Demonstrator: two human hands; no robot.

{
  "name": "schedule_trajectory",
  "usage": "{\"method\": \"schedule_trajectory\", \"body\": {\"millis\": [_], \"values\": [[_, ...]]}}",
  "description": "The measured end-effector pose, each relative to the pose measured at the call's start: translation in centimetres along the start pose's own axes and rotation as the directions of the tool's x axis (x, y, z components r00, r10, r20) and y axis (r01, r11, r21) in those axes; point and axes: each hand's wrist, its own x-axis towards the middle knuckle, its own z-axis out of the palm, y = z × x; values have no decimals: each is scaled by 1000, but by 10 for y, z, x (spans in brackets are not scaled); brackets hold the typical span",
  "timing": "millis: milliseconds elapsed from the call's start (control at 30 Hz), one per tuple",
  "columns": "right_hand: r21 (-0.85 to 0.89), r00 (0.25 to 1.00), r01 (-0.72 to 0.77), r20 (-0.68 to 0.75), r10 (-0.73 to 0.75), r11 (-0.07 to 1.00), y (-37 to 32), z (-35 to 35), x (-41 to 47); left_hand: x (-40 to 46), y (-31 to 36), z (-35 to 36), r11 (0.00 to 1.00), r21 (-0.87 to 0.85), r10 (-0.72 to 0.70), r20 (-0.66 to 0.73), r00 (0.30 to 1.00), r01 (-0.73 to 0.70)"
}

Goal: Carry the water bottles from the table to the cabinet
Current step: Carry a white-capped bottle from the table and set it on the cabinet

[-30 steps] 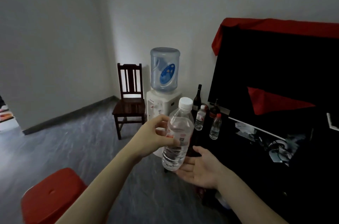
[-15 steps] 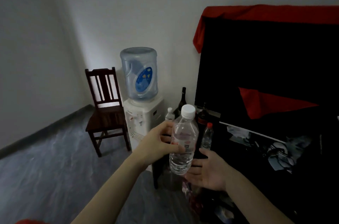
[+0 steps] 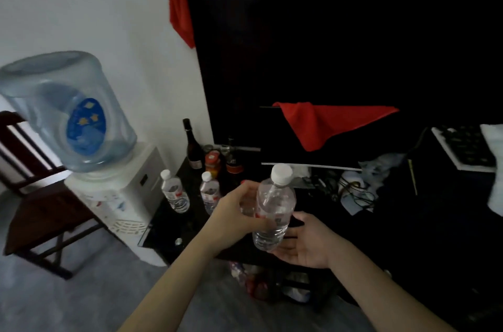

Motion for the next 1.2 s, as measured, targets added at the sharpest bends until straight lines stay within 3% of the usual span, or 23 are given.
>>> {"method": "schedule_trajectory", "body": {"millis": [467,933,1200], "values": [[306,973,29,-229,44,952,-29,-72,95,139,-99,48,997,-78,24,264,964,-3],[355,944,-9,-305,124,935,-37,-114,205,185,-205,82,950,-216,-195,150,969,224],[282,932,-13,-344,114,959,-33,-135,236,195,-255,106,972,-116,-194,107,975,206]]}}
